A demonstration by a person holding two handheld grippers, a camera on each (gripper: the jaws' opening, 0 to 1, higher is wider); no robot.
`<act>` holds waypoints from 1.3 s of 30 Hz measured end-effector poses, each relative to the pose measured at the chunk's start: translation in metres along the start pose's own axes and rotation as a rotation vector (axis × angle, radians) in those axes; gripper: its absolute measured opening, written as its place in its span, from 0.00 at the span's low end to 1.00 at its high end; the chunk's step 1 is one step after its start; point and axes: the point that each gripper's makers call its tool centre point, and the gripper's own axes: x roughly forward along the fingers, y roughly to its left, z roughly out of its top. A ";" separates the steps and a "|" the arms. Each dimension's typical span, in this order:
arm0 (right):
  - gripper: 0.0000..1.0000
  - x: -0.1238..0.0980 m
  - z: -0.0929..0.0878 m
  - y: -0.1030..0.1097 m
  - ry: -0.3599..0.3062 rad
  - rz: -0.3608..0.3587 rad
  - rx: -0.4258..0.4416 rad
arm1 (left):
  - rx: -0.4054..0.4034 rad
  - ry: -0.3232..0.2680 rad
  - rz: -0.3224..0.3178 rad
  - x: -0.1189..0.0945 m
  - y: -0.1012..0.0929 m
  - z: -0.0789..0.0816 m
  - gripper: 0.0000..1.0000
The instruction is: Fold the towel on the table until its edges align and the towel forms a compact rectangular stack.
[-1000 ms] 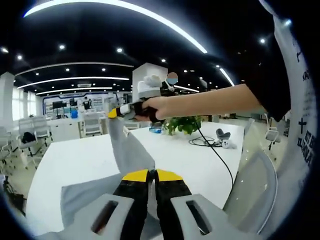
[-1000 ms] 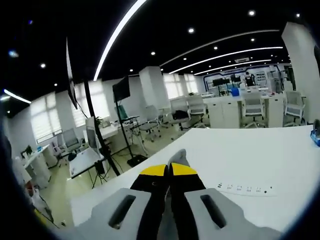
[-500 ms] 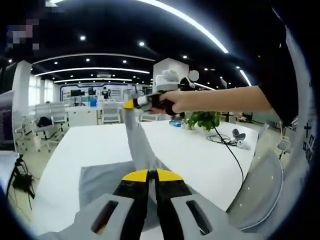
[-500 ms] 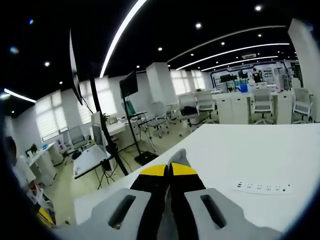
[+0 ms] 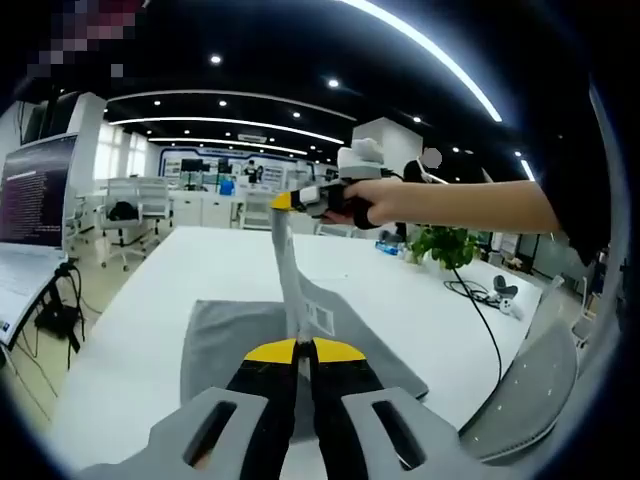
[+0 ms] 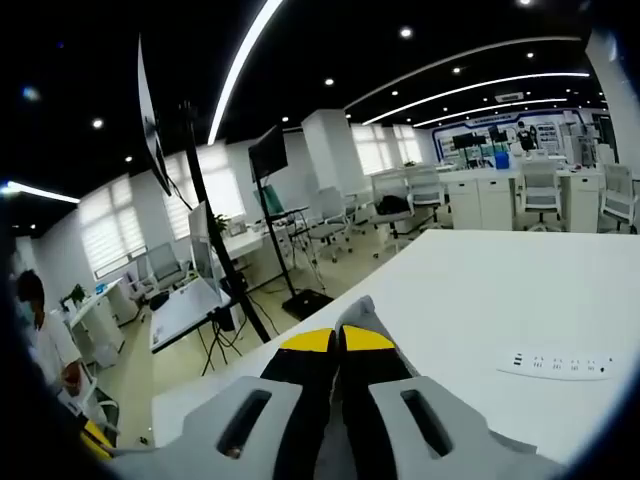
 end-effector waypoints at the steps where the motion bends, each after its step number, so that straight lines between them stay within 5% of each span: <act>1: 0.00 0.004 -0.003 0.003 0.004 0.003 0.000 | -0.017 -0.004 0.013 -0.001 0.003 -0.002 0.04; 20: 0.00 0.086 -0.073 0.026 0.090 0.015 -0.001 | -0.191 -0.024 0.232 -0.013 0.059 -0.039 0.04; 24: 0.00 0.101 -0.093 0.028 0.126 -0.008 -0.060 | -0.330 -0.023 0.315 -0.011 0.075 -0.058 0.04; 28: 0.00 0.118 -0.117 0.024 0.152 -0.032 -0.086 | -0.315 0.013 0.390 -0.006 0.091 -0.077 0.04; 39: 0.00 0.138 -0.158 0.027 0.226 -0.056 -0.180 | -0.391 0.134 0.449 0.000 0.111 -0.129 0.05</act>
